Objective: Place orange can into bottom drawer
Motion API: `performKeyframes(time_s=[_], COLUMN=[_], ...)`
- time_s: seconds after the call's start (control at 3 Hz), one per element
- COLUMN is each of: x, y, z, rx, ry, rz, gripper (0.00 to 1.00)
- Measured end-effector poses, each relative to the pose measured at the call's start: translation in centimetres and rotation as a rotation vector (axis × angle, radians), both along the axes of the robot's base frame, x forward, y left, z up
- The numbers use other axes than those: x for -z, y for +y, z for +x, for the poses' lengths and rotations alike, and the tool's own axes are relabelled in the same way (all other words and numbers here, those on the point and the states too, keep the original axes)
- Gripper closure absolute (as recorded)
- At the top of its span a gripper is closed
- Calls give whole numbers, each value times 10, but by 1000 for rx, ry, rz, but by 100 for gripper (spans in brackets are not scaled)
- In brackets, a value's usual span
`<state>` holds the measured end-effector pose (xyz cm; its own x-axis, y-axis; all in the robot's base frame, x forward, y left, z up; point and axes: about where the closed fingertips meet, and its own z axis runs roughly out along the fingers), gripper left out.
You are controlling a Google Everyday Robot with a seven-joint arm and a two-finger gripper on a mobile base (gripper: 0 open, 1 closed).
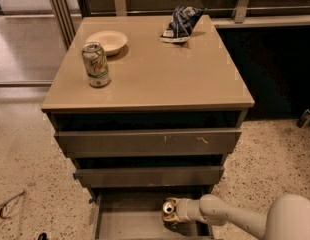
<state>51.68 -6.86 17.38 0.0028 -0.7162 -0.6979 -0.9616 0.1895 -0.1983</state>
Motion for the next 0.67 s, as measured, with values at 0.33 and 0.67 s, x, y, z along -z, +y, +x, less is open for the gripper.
performKeyframes(time_s=[0.33,0.67], x=[0,0], y=[0,0], z=[0,0], rx=[0,0], ry=[0,0], rz=[0,0], gripper=[0,0])
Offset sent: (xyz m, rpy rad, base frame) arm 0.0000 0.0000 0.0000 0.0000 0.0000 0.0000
